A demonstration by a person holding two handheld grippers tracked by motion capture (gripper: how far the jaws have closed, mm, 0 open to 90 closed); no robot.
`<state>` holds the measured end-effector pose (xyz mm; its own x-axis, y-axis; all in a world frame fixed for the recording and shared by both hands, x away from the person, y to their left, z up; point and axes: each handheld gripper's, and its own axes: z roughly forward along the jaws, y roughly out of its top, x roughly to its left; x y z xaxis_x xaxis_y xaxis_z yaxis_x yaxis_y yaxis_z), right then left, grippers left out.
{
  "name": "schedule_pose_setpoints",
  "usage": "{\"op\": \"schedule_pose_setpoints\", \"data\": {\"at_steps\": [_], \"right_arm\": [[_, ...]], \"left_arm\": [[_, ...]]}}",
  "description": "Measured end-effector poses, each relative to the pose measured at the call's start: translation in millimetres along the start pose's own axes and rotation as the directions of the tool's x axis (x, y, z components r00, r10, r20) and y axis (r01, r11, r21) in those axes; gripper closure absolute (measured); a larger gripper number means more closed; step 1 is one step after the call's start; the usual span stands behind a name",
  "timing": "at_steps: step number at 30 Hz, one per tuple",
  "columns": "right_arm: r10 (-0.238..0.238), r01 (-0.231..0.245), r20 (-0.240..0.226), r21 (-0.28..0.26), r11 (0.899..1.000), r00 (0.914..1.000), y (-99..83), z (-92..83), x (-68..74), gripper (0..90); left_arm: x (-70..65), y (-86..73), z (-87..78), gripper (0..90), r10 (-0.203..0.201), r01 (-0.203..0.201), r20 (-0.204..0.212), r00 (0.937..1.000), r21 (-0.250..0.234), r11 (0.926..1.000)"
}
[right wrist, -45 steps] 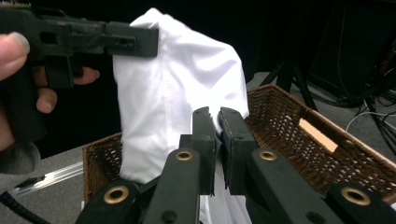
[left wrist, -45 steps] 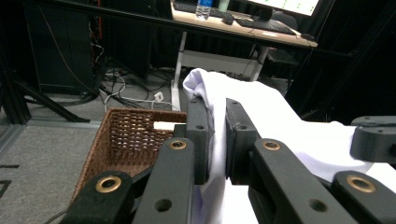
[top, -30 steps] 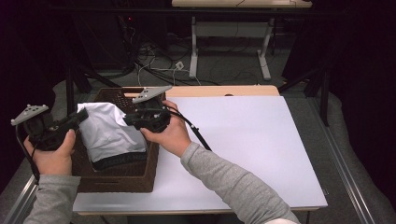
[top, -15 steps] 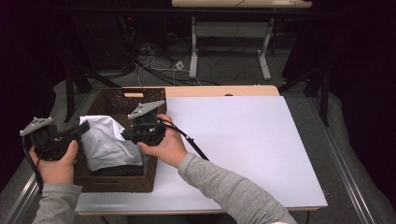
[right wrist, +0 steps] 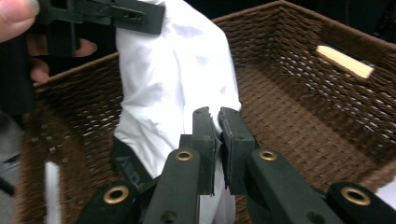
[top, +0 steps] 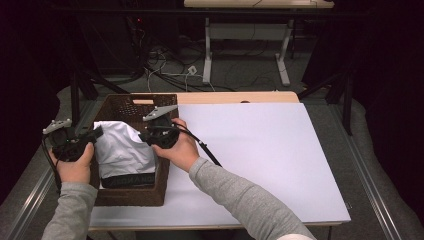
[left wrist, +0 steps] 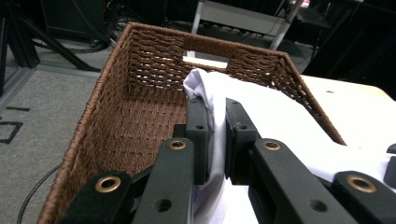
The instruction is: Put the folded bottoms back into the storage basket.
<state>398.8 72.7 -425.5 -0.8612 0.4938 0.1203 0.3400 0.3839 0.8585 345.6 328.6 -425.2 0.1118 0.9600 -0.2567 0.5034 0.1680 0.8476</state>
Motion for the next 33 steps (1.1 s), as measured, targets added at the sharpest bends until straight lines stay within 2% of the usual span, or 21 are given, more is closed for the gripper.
{"op": "schedule_pose_setpoints", "data": {"at_steps": [11,15,20,21,22,25,29,31,33], "right_arm": [[0.022,-0.024,0.069,0.022,0.999,0.9974,-2.9,13.8,-20.5,85.2],[0.010,-0.012,0.088,0.032,0.999,0.9961,-4.0,17.6,-25.2,85.2],[0.015,-0.019,0.094,0.035,0.999,0.9955,-6.7,21.8,-28.7,85.0],[0.012,-0.015,0.097,0.035,0.999,0.9953,-7.1,22.7,-29.1,84.3],[0.001,-0.005,0.104,0.034,0.999,0.9945,-7.6,23.5,-29.7,82.0],[-0.047,0.044,0.144,0.022,0.999,0.9884,-10.3,25.7,-33.9,67.8],[-0.049,0.049,0.153,0.009,0.999,0.9870,-15.4,22.0,-39.3,58.1],[-0.060,0.060,0.159,0.002,0.998,0.9855,-16.7,19.1,-40.7,56.1],[-0.055,0.055,0.146,0.000,0.998,0.9878,-17.1,14.8,-41.0,55.4]], "left_arm": [[3.2,1.0,30.4,82.5,-0.037,0.037,-0.025,0.9990,0.014,0.9992],[4.0,0.7,37.8,82.4,-0.049,0.050,-0.028,0.9984,0.015,0.9986],[3.0,0.7,43.6,81.9,-0.032,0.033,-0.050,0.9982,0.024,0.9992],[2.7,1.0,45.0,80.9,-0.023,0.024,-0.066,0.9976,0.021,0.9995],[3.0,1.3,46.7,77.9,-0.014,0.015,-0.082,0.9965,0.014,0.9998],[7.4,1.2,50.1,59.2,-0.021,0.020,-0.104,0.9944,-0.006,0.9998],[8.9,-0.4,47.3,49.7,-0.023,0.022,-0.109,0.9937,-0.011,0.9997],[8.1,-1.3,45.4,45.1,-0.024,0.024,-0.110,0.9936,-0.002,0.9997],[6.0,-1.9,43.0,43.3,-0.014,0.015,-0.099,0.9950,0.009,0.9998]]}}
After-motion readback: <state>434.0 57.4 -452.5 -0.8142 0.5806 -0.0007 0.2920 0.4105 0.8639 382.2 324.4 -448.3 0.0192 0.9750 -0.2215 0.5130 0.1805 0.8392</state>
